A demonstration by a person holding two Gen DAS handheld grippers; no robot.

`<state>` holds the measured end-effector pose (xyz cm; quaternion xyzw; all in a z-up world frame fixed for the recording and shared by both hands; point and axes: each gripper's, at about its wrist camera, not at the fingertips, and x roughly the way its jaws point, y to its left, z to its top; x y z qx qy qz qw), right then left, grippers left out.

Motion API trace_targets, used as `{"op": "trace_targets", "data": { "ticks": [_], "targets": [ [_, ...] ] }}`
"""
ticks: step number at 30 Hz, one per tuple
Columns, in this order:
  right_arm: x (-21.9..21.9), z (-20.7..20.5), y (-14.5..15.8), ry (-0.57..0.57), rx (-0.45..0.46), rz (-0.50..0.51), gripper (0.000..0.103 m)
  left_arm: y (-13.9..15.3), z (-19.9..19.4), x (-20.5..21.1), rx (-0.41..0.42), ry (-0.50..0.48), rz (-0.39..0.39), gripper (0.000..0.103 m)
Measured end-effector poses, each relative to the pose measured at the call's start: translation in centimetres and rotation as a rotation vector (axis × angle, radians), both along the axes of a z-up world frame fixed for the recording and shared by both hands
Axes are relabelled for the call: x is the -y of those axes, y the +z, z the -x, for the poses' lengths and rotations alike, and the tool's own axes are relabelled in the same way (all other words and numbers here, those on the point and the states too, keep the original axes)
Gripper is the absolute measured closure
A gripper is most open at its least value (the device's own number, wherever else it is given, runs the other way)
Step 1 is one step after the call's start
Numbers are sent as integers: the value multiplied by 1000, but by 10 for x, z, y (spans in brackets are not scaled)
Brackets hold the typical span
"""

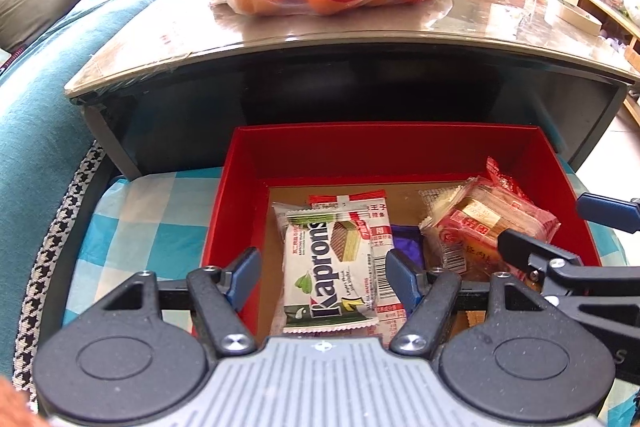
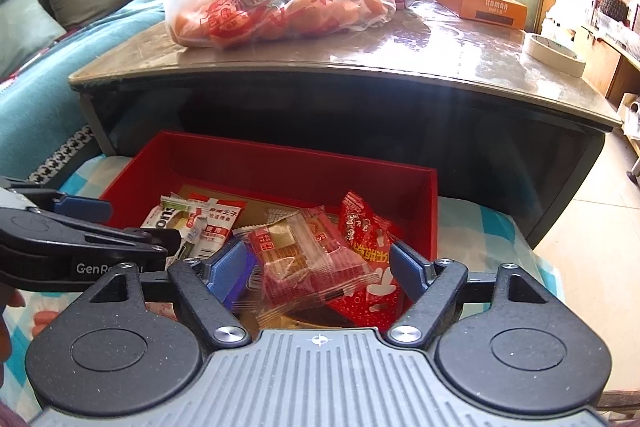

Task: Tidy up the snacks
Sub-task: 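Open both tools and withdraw them toward the sausage pack and white sachet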

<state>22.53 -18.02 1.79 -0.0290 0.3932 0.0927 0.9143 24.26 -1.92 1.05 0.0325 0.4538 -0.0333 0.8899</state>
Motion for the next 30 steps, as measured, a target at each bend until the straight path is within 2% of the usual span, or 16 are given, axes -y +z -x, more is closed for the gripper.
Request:
{"op": "trace_targets", "data": {
  "ticks": [11, 17, 24, 30],
  "targets": [
    [-5, 26, 9, 21, -7, -4, 18, 4, 24, -20, -16, 6, -4, 4],
    [-14, 53, 4, 70, -56, 30, 18, 0, 44, -47, -50, 30, 28, 1],
    [-14, 77, -17, 81, -167, 38, 17, 1, 68, -65, -61, 19, 25, 1],
    [-20, 72, -43, 104, -232, 66, 17, -13, 79, -85, -112, 7, 6, 0]
  ]
}}
